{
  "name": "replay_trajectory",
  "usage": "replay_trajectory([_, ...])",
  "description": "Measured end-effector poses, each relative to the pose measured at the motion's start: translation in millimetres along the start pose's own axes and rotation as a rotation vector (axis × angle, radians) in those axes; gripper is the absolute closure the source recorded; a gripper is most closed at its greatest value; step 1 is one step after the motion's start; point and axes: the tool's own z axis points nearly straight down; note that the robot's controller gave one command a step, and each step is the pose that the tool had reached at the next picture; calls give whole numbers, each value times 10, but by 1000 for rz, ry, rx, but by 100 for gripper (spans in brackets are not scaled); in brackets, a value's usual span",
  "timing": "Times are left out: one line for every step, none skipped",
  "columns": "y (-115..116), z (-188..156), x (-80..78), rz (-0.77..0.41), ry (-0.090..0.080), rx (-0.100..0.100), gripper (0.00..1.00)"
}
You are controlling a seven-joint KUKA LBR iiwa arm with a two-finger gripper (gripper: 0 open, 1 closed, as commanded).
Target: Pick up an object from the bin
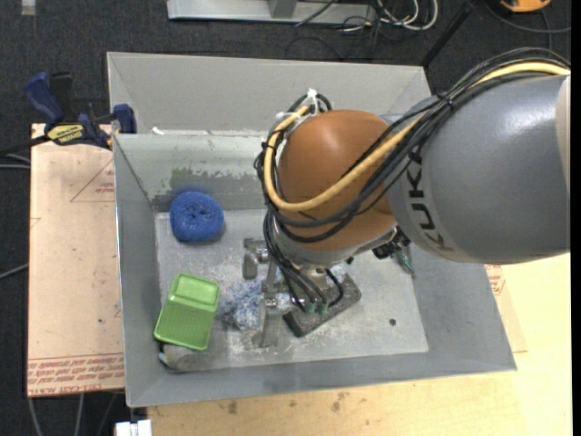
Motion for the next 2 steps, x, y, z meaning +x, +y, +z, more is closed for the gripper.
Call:
replay_trajectory([-10,-44,-16,4,-8,-2,0])
replay_trajectory([-211,448,-309,-21,-16,-4,0])
